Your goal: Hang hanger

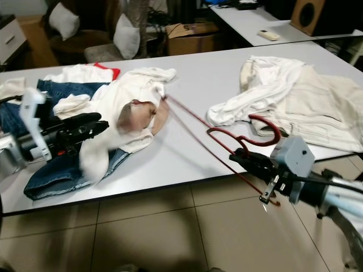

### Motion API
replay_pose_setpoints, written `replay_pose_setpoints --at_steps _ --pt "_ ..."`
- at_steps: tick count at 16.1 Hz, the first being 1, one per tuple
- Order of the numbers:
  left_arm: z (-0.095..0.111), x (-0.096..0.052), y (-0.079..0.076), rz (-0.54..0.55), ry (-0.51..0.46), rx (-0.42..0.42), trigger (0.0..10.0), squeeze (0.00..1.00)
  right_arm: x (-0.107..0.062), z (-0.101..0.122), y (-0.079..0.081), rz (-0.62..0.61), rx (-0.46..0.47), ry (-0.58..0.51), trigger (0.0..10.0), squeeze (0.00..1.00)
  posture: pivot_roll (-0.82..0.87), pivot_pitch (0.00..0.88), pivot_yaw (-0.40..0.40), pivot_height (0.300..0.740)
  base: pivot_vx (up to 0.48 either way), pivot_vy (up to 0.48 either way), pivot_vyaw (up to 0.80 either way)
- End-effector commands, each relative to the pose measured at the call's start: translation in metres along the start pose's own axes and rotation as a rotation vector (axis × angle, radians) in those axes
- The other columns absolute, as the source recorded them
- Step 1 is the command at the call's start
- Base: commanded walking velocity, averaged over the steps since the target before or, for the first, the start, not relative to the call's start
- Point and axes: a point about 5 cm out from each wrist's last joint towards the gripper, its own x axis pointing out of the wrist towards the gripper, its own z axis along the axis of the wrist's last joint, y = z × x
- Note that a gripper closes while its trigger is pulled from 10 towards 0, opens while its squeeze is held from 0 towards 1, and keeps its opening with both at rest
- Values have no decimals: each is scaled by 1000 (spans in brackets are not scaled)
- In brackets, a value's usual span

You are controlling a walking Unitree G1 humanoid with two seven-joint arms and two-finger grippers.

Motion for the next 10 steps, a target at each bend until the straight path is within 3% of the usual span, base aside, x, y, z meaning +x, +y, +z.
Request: replay_pose_setpoints --at_steps 1,2,4,5,6,7,9,10 --pt "9 -3 1 57 -79 -22 10000 1000 -3 5 1 -50 15 -9 10000 0 -141 0 100 740 0 0 0" --pt "8 2 -3 119 -150 -35 10000 1000 -6 3 -1 -139 42 2 10000 0 -147 0 94 740 0 0 0" --pt "-2 9 -8 228 -135 -8 10000 1000 -8 4 -1 -281 88 -15 10000 0 -160 0 89 740 0 0 0" --pt "-13 14 -3 377 -151 17 10000 1000 -6 0 -6 -468 136 -38 10000 0 -189 0 90 740 0 0 0" --pt "-17 14 -1 442 -165 31 10000 859 -2 0 -5 -557 164 -61 10000 0 -196 0 85 740 0 0 0" --pt "-23 16 -1 468 -140 44 10000 780 3 0 -3 -601 174 -81 10000 0 -202 0 86 740 0 0 0" --pt "-33 20 -3 490 -82 102 10000 631 8 -4 0 -659 220 -72 10000 0 -204 0 81 740 0 0 0" --pt "-37 25 -4 508 -77 81 10000 627 14 -4 2 -671 272 -88 10000 0 -193 0 52 740 0 0 0"
